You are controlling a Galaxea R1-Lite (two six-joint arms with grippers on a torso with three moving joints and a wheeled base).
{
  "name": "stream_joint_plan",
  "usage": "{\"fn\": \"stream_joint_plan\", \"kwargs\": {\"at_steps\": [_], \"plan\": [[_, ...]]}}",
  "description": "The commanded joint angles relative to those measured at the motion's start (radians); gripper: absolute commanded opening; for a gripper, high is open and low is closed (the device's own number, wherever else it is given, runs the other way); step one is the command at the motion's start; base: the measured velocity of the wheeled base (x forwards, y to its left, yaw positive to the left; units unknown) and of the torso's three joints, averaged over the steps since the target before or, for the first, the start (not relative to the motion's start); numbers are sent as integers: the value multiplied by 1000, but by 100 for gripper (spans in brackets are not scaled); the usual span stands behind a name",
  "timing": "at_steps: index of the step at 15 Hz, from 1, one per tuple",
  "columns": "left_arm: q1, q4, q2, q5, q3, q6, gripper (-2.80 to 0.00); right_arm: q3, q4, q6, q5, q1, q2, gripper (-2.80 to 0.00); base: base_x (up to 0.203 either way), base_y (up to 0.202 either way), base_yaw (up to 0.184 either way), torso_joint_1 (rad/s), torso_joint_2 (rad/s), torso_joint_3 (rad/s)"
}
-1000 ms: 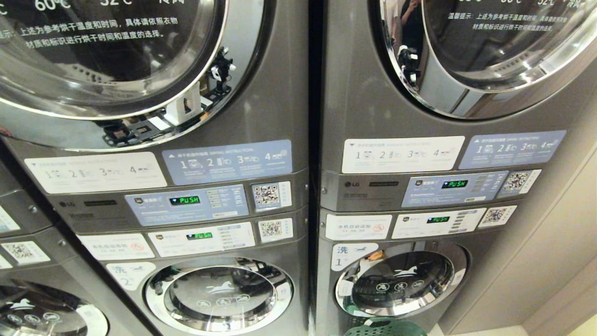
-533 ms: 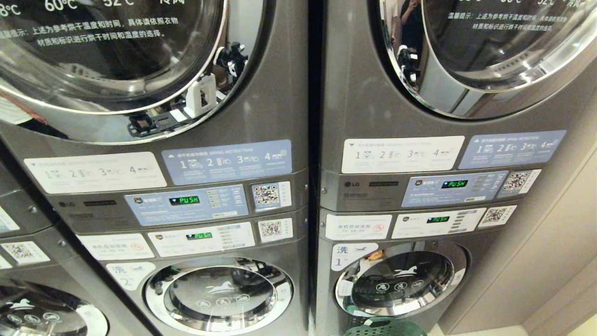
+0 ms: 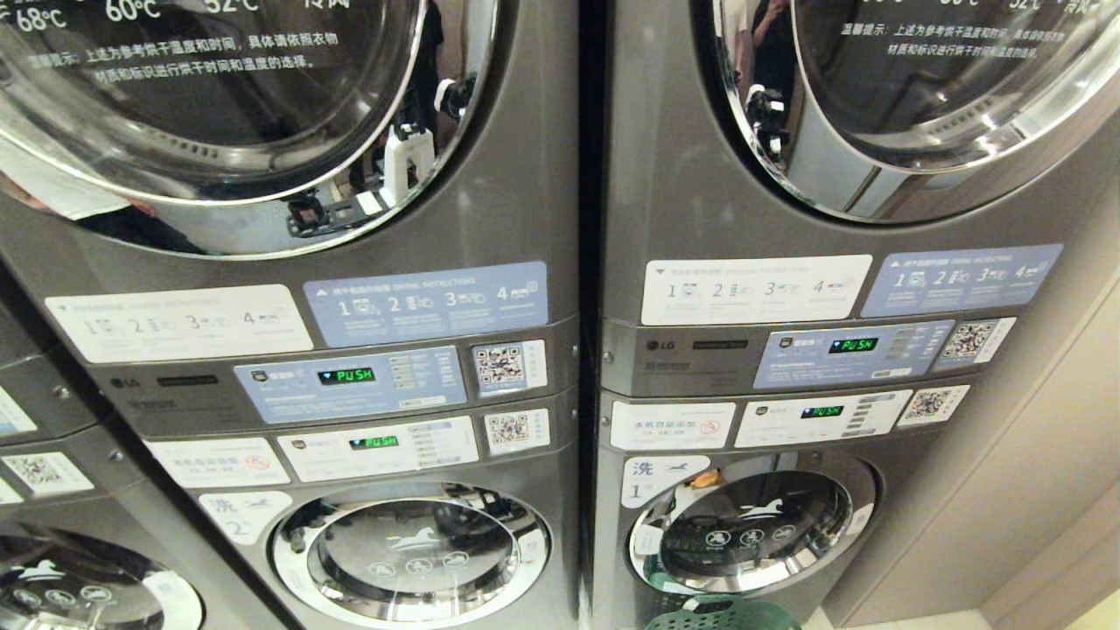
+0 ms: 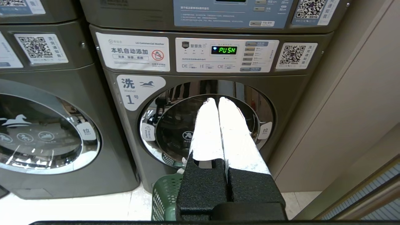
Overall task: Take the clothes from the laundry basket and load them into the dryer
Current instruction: Close the dryer
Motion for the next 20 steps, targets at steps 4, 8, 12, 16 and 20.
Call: {"fn": "stream_joint_plan", "kwargs": {"at_steps": [4, 8, 12, 16, 20], "plan": [[2, -3, 64, -67, -25, -14, -280, 2, 0, 0, 1, 0, 0, -280, 0, 0, 0, 0, 0, 0], [0, -5, 84, -73, -55, -42, -280, 2, 0, 0, 1, 0, 0, -280, 0, 0, 0, 0, 0, 0], [-2, -6, 118, -136, -131, -68, -280, 2, 0, 0, 1, 0, 2, -280, 0, 0, 0, 0, 0, 0], [-15, -45, 120, -147, -131, -68, -280, 2, 1, 0, 1, 0, 2, -280, 0, 0, 0, 0, 0, 0], [-15, -48, 137, -139, -131, -56, -280, 2, 0, 0, 1, 0, 0, -280, 0, 0, 0, 0, 0, 0]]}}
